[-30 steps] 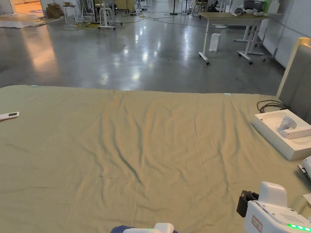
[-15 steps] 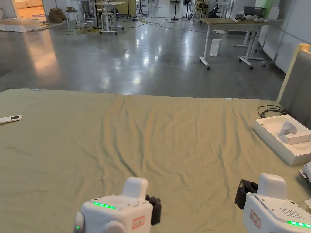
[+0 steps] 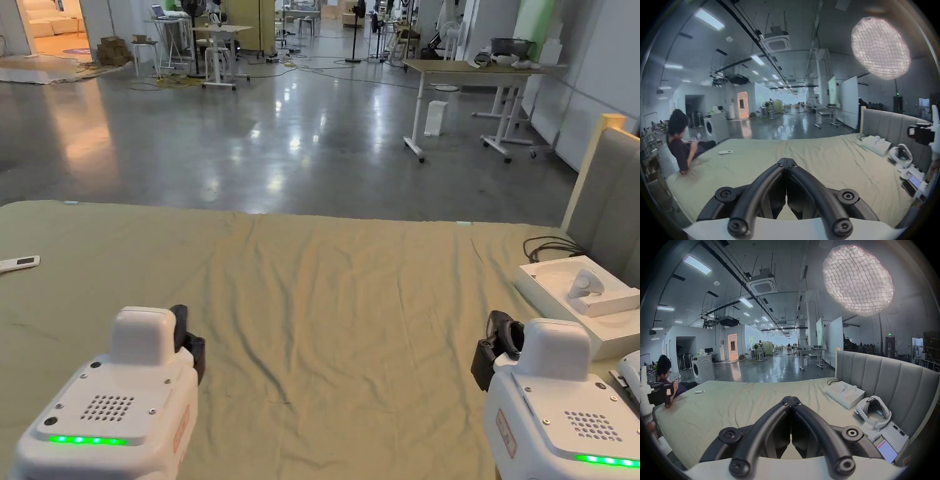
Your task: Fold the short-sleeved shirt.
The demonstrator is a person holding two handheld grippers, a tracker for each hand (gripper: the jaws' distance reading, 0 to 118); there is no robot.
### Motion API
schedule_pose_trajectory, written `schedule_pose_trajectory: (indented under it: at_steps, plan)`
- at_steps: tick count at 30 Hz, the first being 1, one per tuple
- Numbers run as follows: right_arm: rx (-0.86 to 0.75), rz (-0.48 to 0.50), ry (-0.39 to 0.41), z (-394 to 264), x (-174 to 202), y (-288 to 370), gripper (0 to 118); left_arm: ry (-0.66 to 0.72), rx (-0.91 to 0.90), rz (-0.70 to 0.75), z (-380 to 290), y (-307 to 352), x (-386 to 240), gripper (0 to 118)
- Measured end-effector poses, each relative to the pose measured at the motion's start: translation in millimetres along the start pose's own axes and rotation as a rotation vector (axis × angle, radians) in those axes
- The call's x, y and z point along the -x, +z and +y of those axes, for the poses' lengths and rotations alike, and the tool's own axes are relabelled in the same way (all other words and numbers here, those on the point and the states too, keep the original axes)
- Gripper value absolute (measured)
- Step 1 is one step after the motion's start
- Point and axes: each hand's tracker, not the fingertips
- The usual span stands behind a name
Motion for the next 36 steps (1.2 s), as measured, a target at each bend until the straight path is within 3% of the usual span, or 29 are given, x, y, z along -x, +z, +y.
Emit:
schedule_pose_trajectory:
  at_steps: [6,9,14,23,28,32,36]
  plan:
    - [0.001,0.012,0.029,-3.1,9.8,7.6,0,0.023,-0.022,0.053,-7.7,2.1,17.4,2]
    - [0.043,0.043,-0.002,-15.5,14.0,21.5,0,0.041,0.000,0.030,-11.2,6.0,25.6,2]
    - [0.230,0.120,0.063,-81.9,43.3,48.3,0,0.025,0.050,0.009,-29.2,12.3,33.3,2]
    - [0.545,0.319,0.089,-194.8,93.6,47.7,0,0.038,0.193,-0.057,-64.5,21.4,42.5,2]
    - [0.595,0.280,0.149,-228.8,95.3,38.0,0,0.032,0.301,-0.146,-83.0,26.5,48.6,2]
    - [0.639,0.246,0.022,-238.3,78.3,30.3,0,0.068,0.423,-0.231,-94.0,25.9,56.3,2]
    - [0.626,0.241,0.056,-239.2,80.1,29.6,0,0.138,0.589,-0.350,-103.6,16.1,67.3,4]
